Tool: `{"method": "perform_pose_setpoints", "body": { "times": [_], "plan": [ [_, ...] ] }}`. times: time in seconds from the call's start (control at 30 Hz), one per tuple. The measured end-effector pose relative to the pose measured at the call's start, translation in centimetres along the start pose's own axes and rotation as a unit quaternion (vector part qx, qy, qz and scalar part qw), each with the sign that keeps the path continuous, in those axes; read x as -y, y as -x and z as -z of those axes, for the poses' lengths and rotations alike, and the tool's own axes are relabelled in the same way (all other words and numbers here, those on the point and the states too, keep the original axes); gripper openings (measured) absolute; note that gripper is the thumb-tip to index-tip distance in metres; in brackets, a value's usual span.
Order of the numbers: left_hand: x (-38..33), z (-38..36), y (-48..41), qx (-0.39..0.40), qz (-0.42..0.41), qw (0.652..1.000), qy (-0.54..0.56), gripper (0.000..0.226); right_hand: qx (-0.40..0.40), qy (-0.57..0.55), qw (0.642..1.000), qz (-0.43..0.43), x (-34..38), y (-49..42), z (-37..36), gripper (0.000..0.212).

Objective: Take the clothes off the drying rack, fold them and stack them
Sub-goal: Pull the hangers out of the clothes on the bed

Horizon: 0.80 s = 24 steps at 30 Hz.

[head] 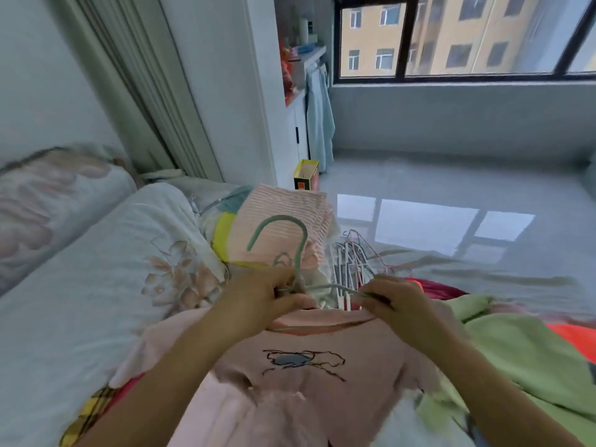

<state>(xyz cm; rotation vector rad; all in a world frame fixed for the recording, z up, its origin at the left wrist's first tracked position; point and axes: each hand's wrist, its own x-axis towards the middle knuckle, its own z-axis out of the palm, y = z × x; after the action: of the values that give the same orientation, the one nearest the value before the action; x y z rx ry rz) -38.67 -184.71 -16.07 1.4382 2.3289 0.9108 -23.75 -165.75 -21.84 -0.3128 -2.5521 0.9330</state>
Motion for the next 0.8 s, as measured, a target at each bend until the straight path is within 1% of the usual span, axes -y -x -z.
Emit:
{"method": "perform_pose_setpoints", "body": {
  "times": [0.03, 0.07, 0.13, 0.27, 0.37, 0.43, 0.5, 0.63, 0.7, 0.8],
  "plan": [
    [-1.3, -0.1, 0.1, -0.001, 0.001, 1.0, 0.006, 0.041, 0.009, 0.003, 1.0, 0.002, 0.2, 0.4, 1.5, 0.011],
    [-2.6, -0.1, 0.3, -0.008, 0.001, 1.0, 0.018, 0.044, 0.016, 0.008, 1.0, -0.001, 0.6, 1.0, 3.1, 0.011],
    [-4.5, -0.1, 0.6, -0.03, 0.007, 0.998, 0.056, 0.048, 0.015, 0.012, 1.0, -0.012, 1.0, 2.3, 6.5, 0.021],
    [-6.9, -0.1, 2.2, -0.083, 0.028, 0.99, 0.112, 0.046, -0.011, -0.009, 0.999, -0.037, 1.4, 4.9, 12.5, 0.011],
    [-7.9, -0.3, 3.5, -0.112, 0.039, 0.981, 0.152, 0.047, -0.026, -0.013, 0.999, -0.029, 1.9, 6.4, 14.9, 0.011],
    [-8.2, -0.4, 4.4, -0.141, 0.05, 0.974, 0.172, 0.042, -0.069, -0.058, 0.995, -0.053, 2.0, 7.3, 16.1, 0.017],
    [-8.0, -0.8, 5.1, -0.168, 0.064, 0.963, 0.2, 0.046, -0.13, -0.099, 0.983, -0.086, 1.9, 7.8, 16.8, 0.021],
    [-7.5, -2.9, 6.6, -0.228, 0.096, 0.938, 0.243, 0.049, -0.243, -0.188, 0.944, -0.121, 2.1, 8.1, 16.4, 0.023],
    [-7.8, -4.2, 7.0, -0.257, 0.103, 0.926, 0.257, 0.045, -0.273, -0.201, 0.931, -0.132, 2.1, 8.0, 15.9, 0.024],
    [-8.3, -5.4, 7.4, -0.279, 0.109, 0.915, 0.269, 0.045, -0.288, -0.211, 0.923, -0.146, 1.7, 8.0, 15.2, 0.024]
  ]
}}
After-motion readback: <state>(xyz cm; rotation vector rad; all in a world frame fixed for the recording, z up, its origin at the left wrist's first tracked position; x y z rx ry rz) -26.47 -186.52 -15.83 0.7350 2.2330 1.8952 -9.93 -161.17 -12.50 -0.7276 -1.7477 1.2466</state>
